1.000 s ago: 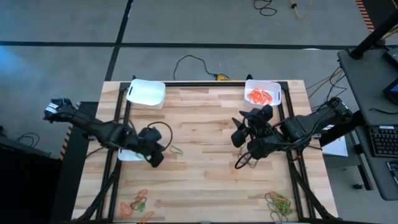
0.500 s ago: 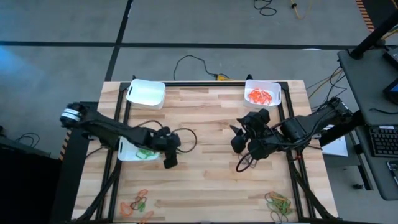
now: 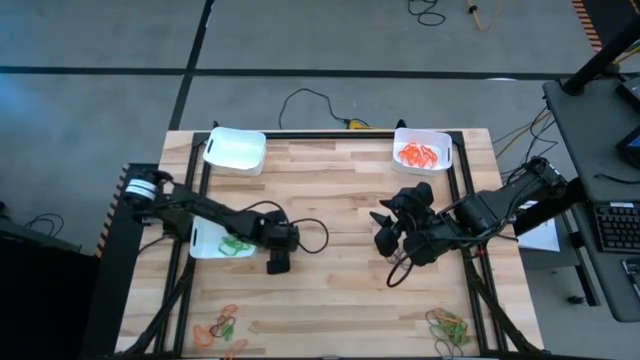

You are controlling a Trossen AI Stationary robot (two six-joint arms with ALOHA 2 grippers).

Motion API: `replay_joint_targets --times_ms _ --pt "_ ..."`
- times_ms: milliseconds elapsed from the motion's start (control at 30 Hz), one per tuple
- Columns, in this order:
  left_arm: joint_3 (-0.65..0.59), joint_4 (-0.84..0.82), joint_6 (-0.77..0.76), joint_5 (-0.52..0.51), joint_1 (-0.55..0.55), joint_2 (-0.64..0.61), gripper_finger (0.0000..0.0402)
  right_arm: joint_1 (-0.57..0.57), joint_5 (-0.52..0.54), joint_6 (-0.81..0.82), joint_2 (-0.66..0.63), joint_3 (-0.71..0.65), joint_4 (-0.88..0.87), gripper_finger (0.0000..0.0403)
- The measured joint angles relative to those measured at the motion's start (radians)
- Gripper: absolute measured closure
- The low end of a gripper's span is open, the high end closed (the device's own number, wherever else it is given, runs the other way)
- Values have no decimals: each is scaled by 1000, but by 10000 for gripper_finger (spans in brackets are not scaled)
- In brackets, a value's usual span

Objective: Sort rubber bands into baskets
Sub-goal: Put the green rubber band into the bottom white bin

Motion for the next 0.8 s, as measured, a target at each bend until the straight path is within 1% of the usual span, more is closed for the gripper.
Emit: replay_joint_targets --times_ms 100,200,300,433,467,633,800 --pt "0 -1 -5 1 4 23 207 0 -4 4 0 0 0 225" --pt "1 2 -13 3 4 33 236 0 -3 4 0 0 0 225" --pt "1 7 -40 9 5 36 286 0 -3 4 0 0 1 225" --pt "1 15 -91 14 8 35 378 0 -3 3 0 0 0 225" --pt "-2 15 -103 5 9 33 390 0 -3 1 0 0 0 225" --pt "-6 8 -142 -15 11 -8 399 0 4 -36 0 0 0 225" --pt "-14 -53 -205 -31 10 -105 401 0 38 -63 0 0 0 225"
